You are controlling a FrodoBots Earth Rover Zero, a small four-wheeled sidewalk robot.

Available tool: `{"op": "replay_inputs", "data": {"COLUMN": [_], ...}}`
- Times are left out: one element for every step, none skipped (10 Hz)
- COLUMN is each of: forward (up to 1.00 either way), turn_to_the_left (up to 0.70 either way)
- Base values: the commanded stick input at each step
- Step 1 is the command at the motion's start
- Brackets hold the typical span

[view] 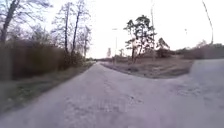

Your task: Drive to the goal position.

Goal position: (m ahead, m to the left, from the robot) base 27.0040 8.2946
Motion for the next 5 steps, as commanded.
{"op": "replay_inputs", "data": {"forward": [1.00,1.00,1.00,1.00,1.00], "turn_to_the_left": [0.01,0.01,0.01,0.01,0.01]}}
